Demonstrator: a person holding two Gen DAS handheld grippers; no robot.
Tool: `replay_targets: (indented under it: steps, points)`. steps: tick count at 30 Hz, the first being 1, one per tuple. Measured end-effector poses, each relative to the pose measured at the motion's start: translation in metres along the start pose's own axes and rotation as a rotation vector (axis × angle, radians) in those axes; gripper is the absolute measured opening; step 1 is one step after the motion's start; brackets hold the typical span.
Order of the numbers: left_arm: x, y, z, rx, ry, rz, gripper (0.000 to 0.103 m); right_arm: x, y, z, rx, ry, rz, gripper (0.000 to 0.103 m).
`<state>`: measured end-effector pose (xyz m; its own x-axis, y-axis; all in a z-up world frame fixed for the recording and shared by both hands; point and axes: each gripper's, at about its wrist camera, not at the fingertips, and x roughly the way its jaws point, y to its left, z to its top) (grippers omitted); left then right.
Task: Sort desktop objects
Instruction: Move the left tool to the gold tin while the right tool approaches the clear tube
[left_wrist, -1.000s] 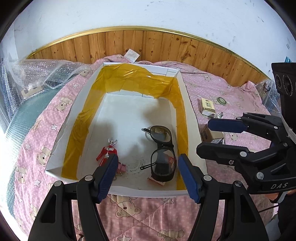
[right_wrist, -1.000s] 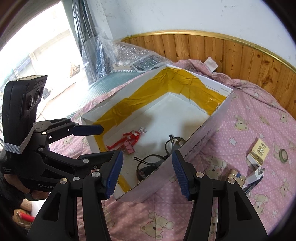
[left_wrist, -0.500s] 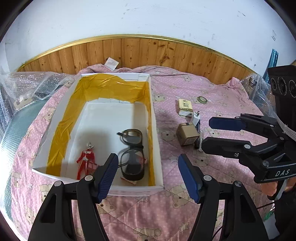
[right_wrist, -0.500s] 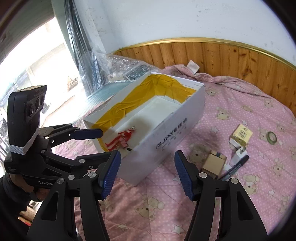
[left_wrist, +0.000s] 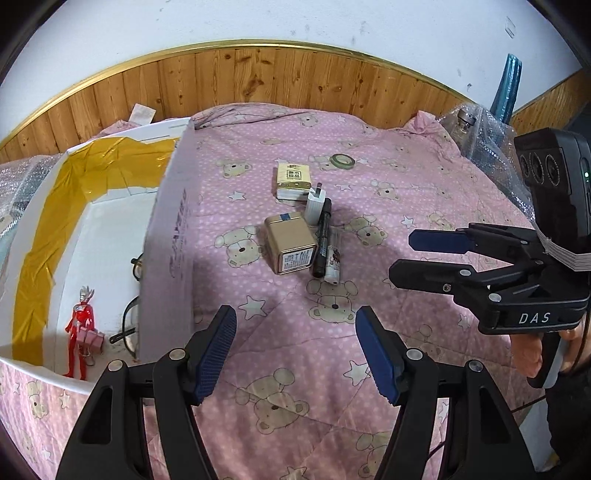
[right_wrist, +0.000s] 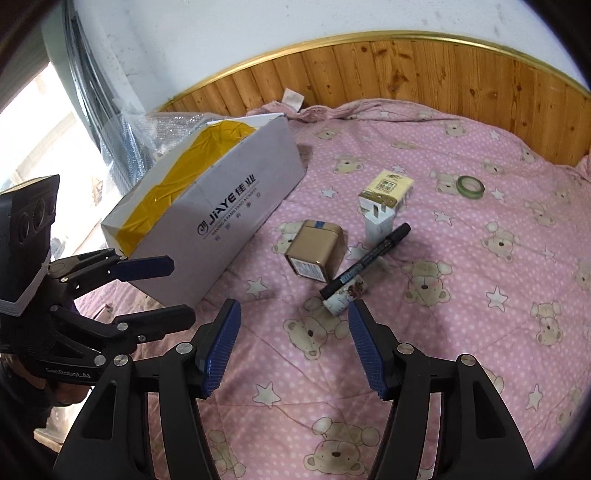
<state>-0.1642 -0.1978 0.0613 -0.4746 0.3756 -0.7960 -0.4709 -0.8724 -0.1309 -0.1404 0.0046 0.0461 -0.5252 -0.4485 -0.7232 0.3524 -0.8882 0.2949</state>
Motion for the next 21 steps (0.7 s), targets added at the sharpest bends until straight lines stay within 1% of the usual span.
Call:
replay_targets:
  steps: [9,14,21]
  points:
    - [0.051,-0.029,0.006,0.028,0.05,-0.021,0.068,0.019,-0.022,-0.002,0.063,0.004,-0.004,0.064]
    - [0.076,-0.031,0.01,0.039,0.072,-0.011,0.068,0.029,-0.027,0.0,0.078,0.003,-0.006,0.064]
    - [0.095,-0.027,0.021,0.053,0.068,-0.014,0.068,0.039,-0.036,0.011,0.109,-0.008,-0.02,0.064]
